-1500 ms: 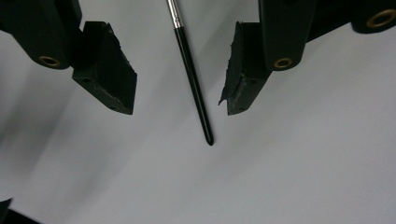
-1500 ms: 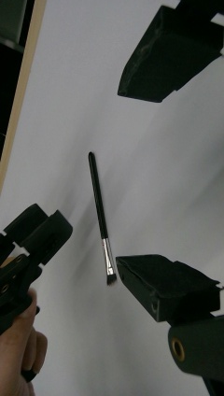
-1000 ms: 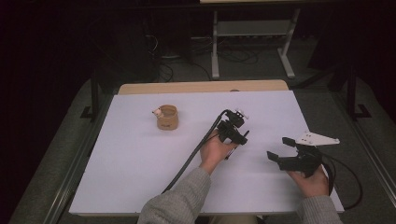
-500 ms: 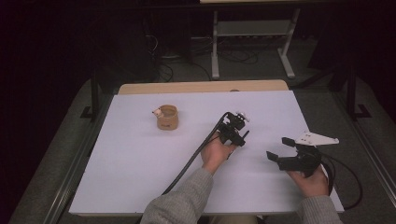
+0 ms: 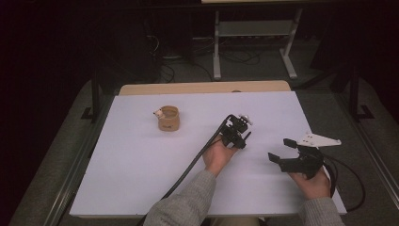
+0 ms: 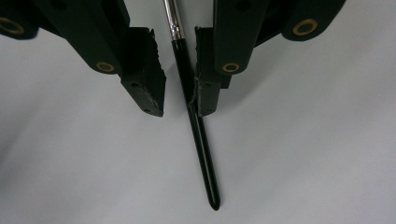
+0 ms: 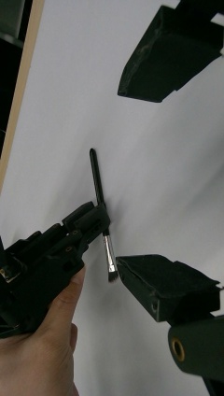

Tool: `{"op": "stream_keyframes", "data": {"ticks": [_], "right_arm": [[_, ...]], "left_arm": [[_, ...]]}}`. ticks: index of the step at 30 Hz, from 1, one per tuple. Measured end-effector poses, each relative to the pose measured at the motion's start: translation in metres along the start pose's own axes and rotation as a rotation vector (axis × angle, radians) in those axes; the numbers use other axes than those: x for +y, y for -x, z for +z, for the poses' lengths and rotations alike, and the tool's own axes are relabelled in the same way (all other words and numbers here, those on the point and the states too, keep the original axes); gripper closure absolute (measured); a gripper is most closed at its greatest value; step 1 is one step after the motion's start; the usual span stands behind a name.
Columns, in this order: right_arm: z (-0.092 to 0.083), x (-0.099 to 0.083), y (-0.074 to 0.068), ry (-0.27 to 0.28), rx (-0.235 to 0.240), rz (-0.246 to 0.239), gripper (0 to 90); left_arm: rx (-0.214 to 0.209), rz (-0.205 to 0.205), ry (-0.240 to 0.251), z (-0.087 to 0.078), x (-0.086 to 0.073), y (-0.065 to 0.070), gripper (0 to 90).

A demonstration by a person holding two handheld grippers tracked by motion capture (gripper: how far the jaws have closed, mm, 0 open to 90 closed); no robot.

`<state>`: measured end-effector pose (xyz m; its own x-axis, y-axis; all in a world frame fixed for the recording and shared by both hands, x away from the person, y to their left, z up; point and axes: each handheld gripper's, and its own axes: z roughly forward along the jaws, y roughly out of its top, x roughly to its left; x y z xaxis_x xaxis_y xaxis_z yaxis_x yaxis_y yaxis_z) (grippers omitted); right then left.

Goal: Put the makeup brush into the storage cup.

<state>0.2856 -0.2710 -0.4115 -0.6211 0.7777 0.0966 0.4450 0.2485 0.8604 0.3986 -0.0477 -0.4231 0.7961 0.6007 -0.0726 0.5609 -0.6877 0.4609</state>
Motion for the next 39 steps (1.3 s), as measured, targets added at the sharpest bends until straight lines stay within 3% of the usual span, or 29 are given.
{"op": "stream_keyframes", "data": {"ticks": [24, 28, 33, 39], "right_arm": [[0.0, 0.0, -0.002, 0.001, 0.006, 0.007, 14.2], [0.001, 0.0, -0.002, -0.001, 0.004, 0.006, 14.2], [0.002, 0.0, -0.002, 0.0, 0.003, 0.009, 14.2], [0.003, 0.0, -0.004, -0.007, 0.005, 0.006, 14.2]], "left_arm": [[0.013, -0.023, -0.032, -0.002, -0.009, 0.001, 76.5], [0.032, -0.009, -0.029, -0.002, -0.009, 0.003, 78.7], [0.095, 0.034, -0.036, 0.0, -0.009, 0.012, 81.0], [0.095, 0.029, -0.039, 0.0, -0.009, 0.012, 83.8]]}}
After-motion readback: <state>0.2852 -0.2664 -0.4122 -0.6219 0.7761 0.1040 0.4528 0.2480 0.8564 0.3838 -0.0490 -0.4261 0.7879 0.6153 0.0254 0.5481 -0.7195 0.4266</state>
